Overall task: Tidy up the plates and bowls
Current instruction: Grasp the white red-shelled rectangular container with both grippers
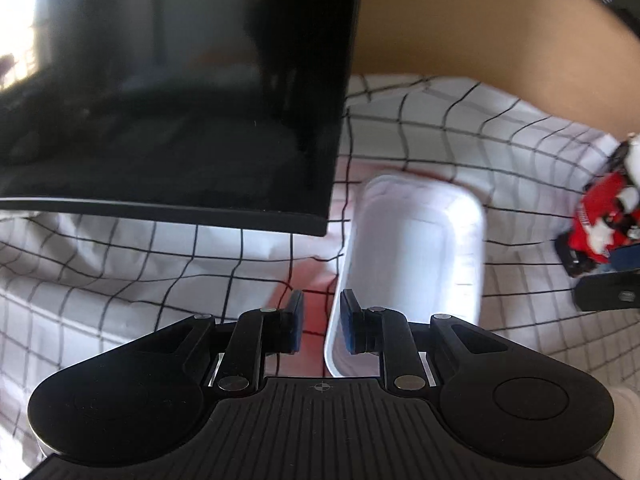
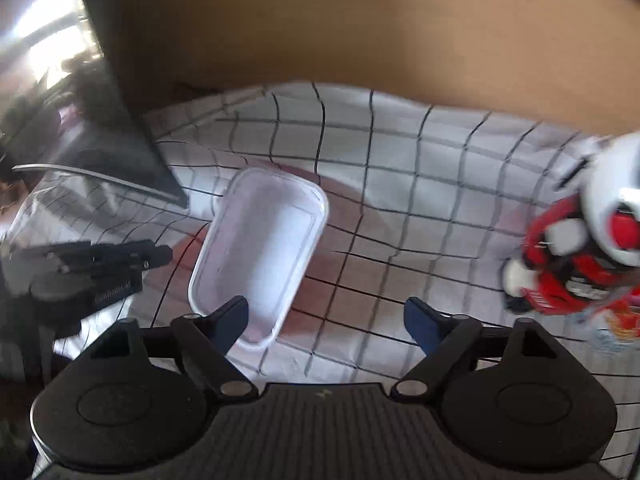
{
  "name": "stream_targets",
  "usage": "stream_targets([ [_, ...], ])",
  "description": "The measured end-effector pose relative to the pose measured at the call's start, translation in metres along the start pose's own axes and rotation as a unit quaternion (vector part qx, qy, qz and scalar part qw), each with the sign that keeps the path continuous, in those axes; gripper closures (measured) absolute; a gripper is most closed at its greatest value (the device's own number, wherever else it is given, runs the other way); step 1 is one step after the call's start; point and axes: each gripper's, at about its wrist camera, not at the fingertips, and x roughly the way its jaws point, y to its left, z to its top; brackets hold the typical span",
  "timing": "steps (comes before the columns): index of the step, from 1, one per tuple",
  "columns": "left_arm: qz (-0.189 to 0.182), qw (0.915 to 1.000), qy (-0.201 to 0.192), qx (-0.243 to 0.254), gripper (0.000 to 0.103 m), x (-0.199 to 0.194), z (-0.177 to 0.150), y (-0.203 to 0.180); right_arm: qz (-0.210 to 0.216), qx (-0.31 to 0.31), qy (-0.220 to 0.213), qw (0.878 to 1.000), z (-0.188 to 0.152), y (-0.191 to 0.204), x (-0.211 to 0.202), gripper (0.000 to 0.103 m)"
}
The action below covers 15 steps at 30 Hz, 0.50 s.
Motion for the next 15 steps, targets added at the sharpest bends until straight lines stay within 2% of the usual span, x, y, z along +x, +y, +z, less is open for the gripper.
stream_targets([
  [1,-0.001,1.0,0.002,0.001,0.08,0.007,0.0,0.0,0.003,0.014,0.018,1.0,0.007,0.001,0.016,0.028],
  [5,0.008,0.9997,0.025,0.005,0.079,0.036,0.002,0.0,0.016,0.092,0.091,0.991,0.021,-0.002,0.078,0.031],
  [7,0.029,0.9992,0.023,0.017,0.079,0.045,0.001,-0.002,0.015,0.112,0.108,0.988,0.023,-0.002,0.101,0.031],
  [9,0.024,0.9995,0.009,0.017,0.078,0.052,0.005,-0.003,0.016,0.116,0.117,0.986,0.025,0.001,0.119,0.032],
  [11,0.009,0.9997,0.021,0.013,0.078,0.059,0.007,-0.005,0.014,0.119,0.129,0.984,0.028,0.005,0.131,0.04],
  [13,-0.002,0.9993,0.035,0.015,0.077,0.066,0.005,-0.009,0.019,0.121,0.137,0.983,0.029,0.009,0.138,0.063],
  [14,-0.01,0.9989,0.042,0.016,0.077,0.069,0.003,-0.011,0.026,0.121,0.142,0.982,0.029,0.01,0.139,0.069],
  [15,-0.014,0.9986,0.048,0.017,0.07,0.072,0.0,-0.012,0.037,0.121,0.143,0.982,0.029,0.012,0.137,0.076],
])
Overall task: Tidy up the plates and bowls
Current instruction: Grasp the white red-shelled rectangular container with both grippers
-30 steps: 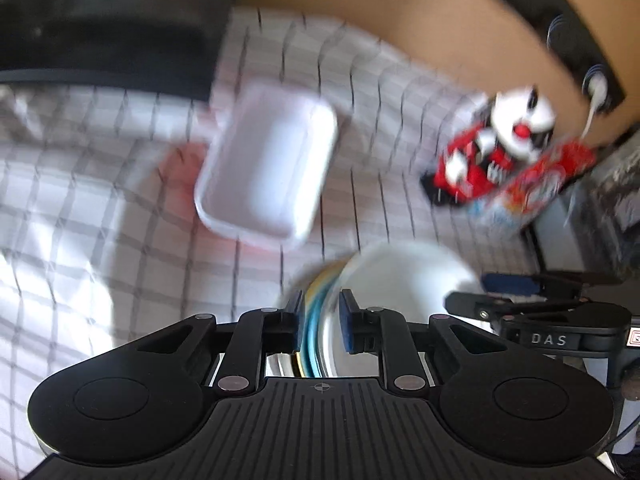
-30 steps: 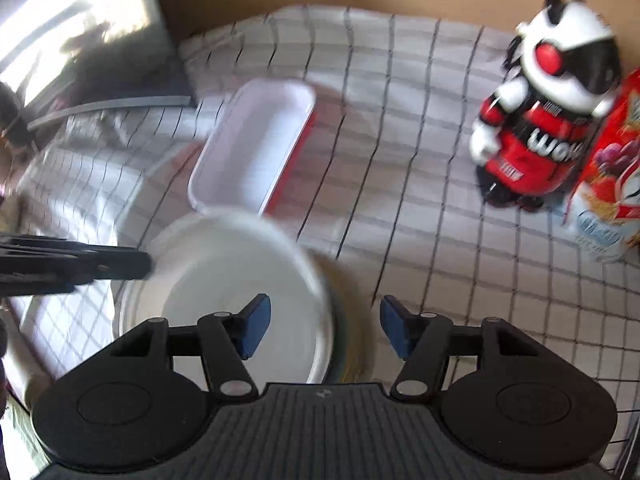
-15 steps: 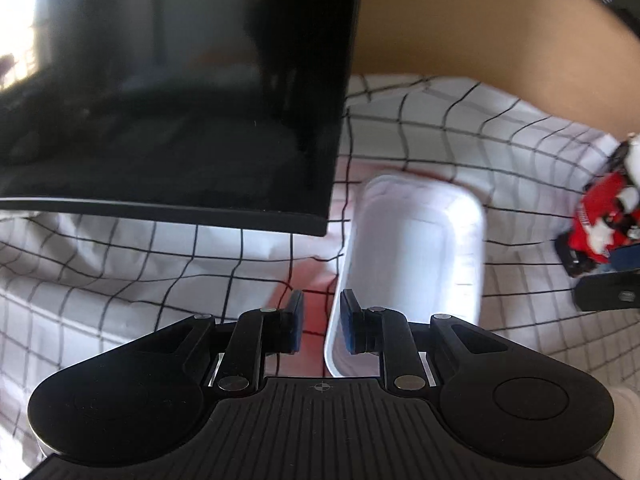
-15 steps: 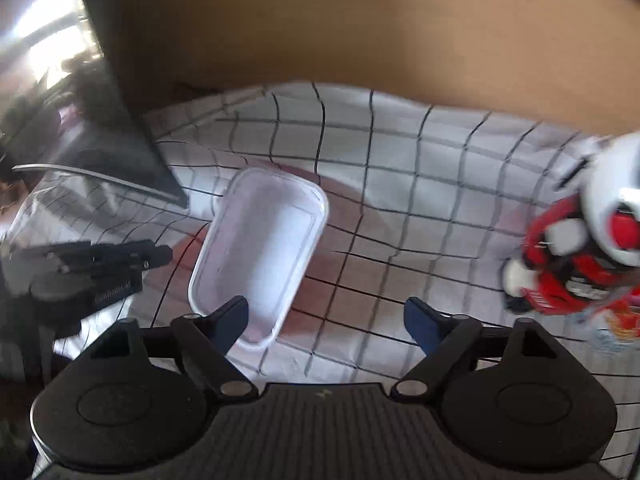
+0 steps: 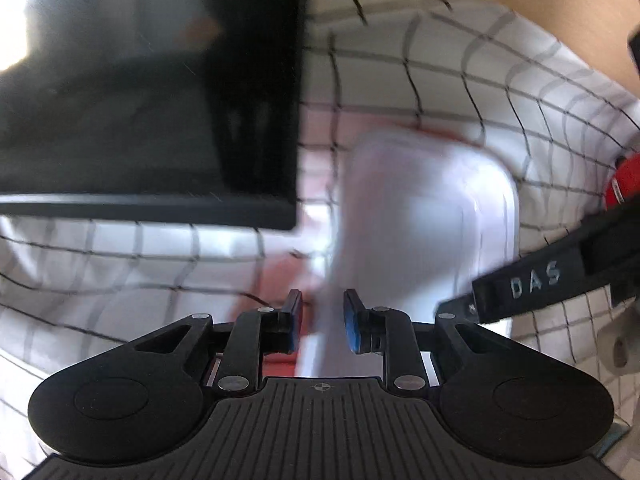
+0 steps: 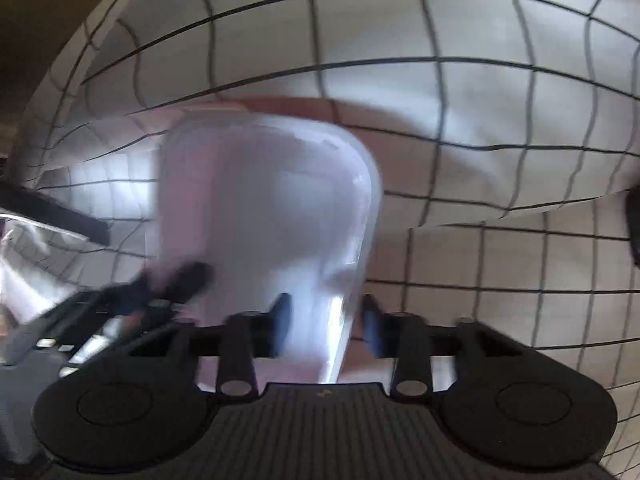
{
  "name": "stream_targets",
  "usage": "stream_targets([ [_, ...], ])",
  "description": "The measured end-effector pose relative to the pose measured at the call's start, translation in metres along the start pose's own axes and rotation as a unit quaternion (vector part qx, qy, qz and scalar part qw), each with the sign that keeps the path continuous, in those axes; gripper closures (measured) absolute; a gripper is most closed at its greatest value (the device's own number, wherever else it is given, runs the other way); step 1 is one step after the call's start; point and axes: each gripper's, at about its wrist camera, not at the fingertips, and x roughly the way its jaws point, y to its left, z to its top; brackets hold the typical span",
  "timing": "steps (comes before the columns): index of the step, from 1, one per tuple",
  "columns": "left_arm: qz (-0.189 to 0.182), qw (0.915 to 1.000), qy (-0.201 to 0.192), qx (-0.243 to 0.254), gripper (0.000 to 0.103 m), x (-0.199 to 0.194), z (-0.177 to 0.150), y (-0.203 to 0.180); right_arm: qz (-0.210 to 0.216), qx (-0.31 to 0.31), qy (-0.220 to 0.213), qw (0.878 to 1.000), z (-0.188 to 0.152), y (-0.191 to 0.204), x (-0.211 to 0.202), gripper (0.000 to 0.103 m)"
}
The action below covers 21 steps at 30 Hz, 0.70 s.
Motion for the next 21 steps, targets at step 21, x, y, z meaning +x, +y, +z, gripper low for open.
stream_targets([
  [21,-0.089,0.9919,-0.091,0.0,0.081,-0.174,-0.007,-0.059,0.041,-0.084,-0.167,0.981,-0.103,-0.021,-0.189,0.079],
])
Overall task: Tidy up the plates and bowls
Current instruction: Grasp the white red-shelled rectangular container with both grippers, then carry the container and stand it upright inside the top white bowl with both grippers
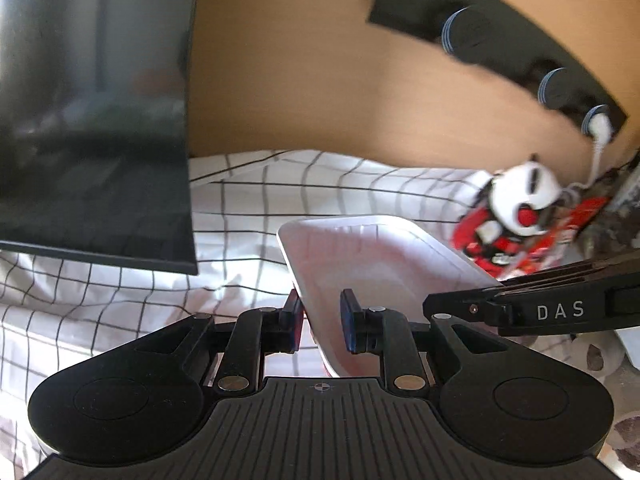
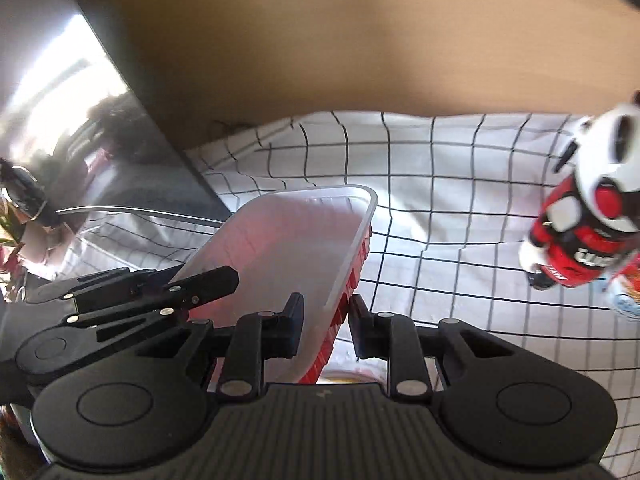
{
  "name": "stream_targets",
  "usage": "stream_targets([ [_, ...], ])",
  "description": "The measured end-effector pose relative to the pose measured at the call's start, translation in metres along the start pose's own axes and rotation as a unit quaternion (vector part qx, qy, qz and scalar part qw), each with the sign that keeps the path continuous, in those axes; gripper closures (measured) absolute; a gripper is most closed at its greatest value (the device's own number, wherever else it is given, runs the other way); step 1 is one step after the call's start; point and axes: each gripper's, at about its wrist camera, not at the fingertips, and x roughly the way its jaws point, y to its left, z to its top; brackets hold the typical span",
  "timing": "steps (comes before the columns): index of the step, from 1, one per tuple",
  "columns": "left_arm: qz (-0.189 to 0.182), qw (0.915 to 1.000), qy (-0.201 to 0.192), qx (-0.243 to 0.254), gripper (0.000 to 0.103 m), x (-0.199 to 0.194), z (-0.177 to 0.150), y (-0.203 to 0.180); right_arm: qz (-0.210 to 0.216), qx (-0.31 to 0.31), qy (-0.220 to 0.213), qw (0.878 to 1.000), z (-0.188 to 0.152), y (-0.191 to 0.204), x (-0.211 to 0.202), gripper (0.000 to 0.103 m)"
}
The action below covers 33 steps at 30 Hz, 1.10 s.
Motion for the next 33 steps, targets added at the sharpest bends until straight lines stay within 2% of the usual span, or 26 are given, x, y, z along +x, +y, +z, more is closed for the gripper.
stream_targets([
  [5,-0.01,0.9999,-0.002,0.008,0.081,-0.023,-0.012,-0.019,0.007,-0.011,-0.016,1.0,-0.017,-0.004,-0.032,0.079],
  [9,-0.009,0.9992,-0.017,0.035,0.081,-0.028,-0.044,-0.028,0.011,-0.046,-0.032,0.998,-0.051,-0.006,-0.036,0.074],
  [11,-0.001,0.9992,0.022,0.034,0.081,-0.006,-0.062,-0.028,0.004,-0.061,-0.022,0.998,-0.069,-0.005,-0.019,0.067],
  [13,0.012,0.9975,0.063,0.03,0.087,0.014,-0.074,-0.026,-0.005,-0.058,0.004,0.998,-0.081,-0.008,-0.001,0.065],
  [15,0.024,0.9963,0.073,0.038,0.088,0.019,-0.085,-0.026,0.001,-0.05,0.019,0.999,-0.087,-0.013,0.009,0.065],
  [18,0.033,0.9955,0.07,0.055,0.088,0.017,-0.093,-0.029,0.009,-0.055,0.018,0.998,-0.088,-0.016,0.005,0.064],
  [22,0.036,0.9954,0.072,0.053,0.089,0.019,-0.093,-0.028,-0.015,-0.077,-0.016,0.997,-0.078,-0.01,-0.003,0.05],
  [25,0.033,0.9957,0.071,0.049,0.089,0.019,-0.09,-0.028,-0.015,-0.077,-0.029,0.996,-0.073,-0.007,-0.003,0.05],
  [30,0.024,0.9968,0.068,0.033,0.089,0.017,-0.091,-0.023,0.004,-0.058,-0.015,0.998,-0.069,-0.011,0.012,0.05],
  [33,0.001,0.999,0.042,0.015,0.089,0.002,-0.089,-0.02,0.019,-0.046,-0.02,0.999,-0.072,-0.011,0.006,0.049],
])
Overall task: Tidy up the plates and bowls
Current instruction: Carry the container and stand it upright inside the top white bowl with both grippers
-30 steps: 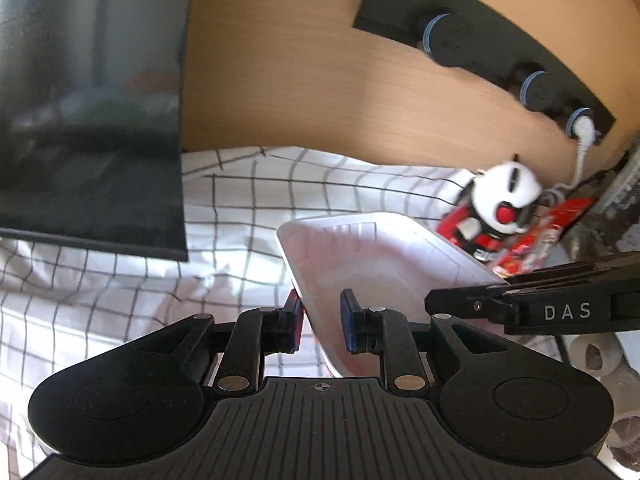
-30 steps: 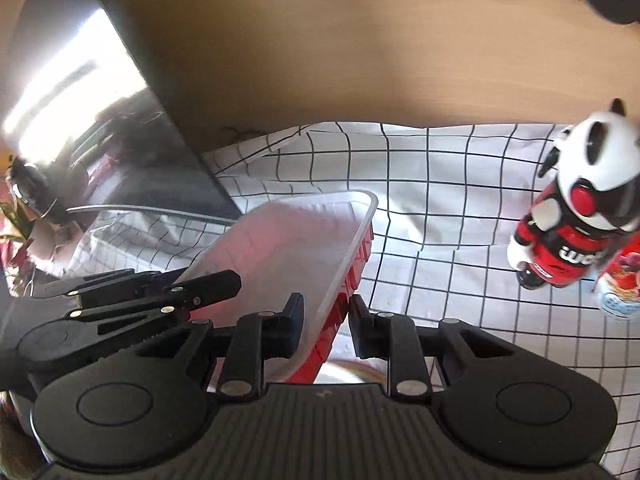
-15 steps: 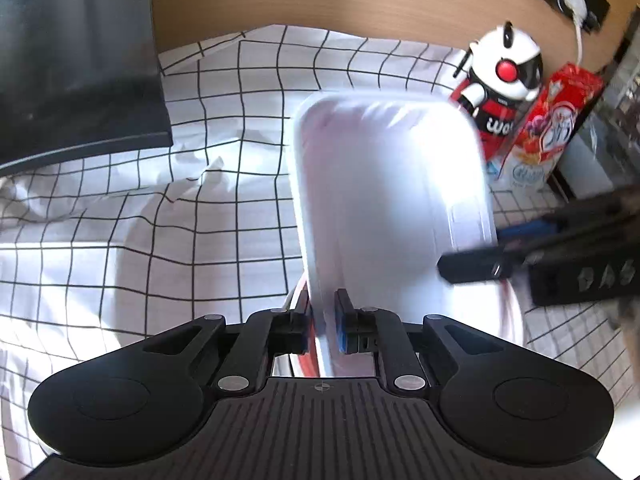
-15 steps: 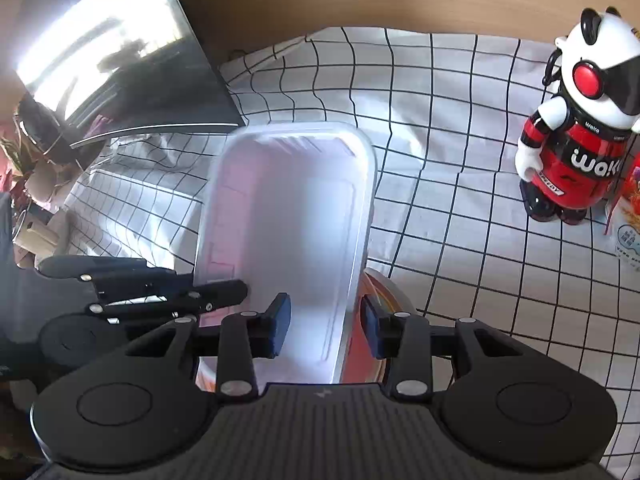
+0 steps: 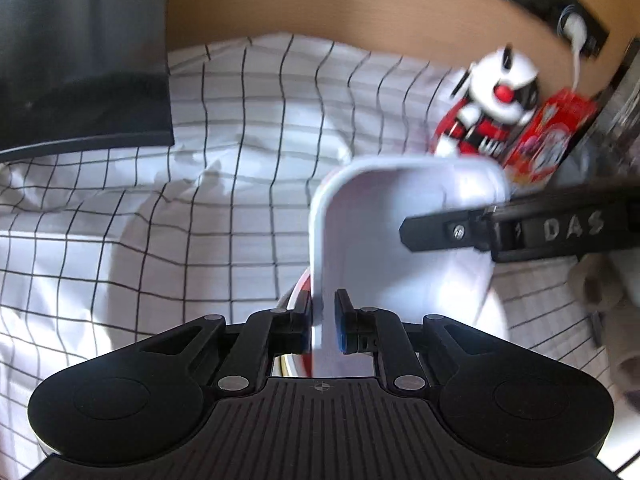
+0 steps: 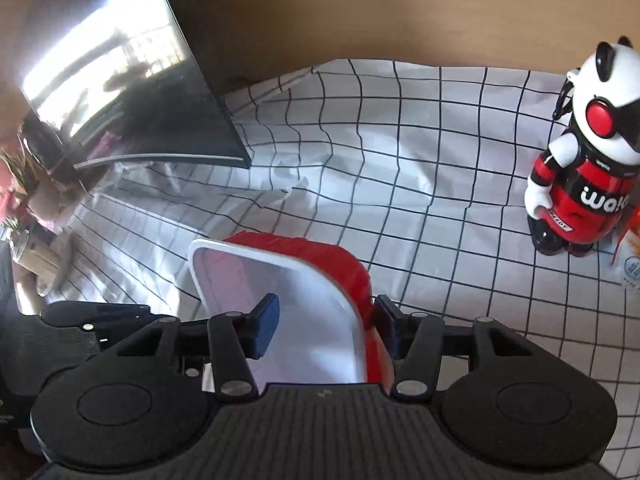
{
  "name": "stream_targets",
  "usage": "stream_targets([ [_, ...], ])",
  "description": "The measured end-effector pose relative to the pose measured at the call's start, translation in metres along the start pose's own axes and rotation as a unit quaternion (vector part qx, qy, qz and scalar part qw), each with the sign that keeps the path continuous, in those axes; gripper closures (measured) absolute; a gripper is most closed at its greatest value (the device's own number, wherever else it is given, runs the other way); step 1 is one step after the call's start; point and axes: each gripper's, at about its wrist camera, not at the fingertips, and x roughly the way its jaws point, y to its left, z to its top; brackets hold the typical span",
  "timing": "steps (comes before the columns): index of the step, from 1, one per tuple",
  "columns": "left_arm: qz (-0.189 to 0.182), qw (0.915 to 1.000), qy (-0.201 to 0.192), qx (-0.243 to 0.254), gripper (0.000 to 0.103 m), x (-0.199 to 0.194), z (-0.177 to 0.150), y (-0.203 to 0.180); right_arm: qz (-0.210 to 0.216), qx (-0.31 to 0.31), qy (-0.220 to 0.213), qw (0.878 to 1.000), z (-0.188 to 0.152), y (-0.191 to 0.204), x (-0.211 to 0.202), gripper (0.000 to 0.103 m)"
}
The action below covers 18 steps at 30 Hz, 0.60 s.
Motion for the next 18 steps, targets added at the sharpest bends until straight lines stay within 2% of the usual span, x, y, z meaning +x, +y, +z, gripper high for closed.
stream_targets([
  [3,-0.015,0.9997,-0.02,-0.004,0.089,-0.013,0.001,0.003,0.019,-0.002,-0.023,1.0,-0.007,0.001,-0.016,0.049],
  [5,-0.02,0.9997,-0.011,-0.008,0.089,-0.012,0.0,0.006,0.026,0.007,-0.023,0.999,-0.014,-0.001,-0.02,0.049],
  [8,-0.018,0.9997,0.005,-0.019,0.088,-0.004,-0.006,0.01,-0.002,0.005,-0.022,1.0,-0.027,-0.006,-0.015,0.049],
  [12,-0.02,0.9994,-0.004,-0.028,0.088,-0.007,-0.018,0.014,-0.047,-0.002,-0.015,0.999,-0.042,-0.013,-0.006,0.049],
  [18,0.004,0.9998,0.002,-0.019,0.088,-0.013,-0.028,0.017,-0.062,0.018,0.012,0.998,-0.065,-0.032,0.006,0.05],
])
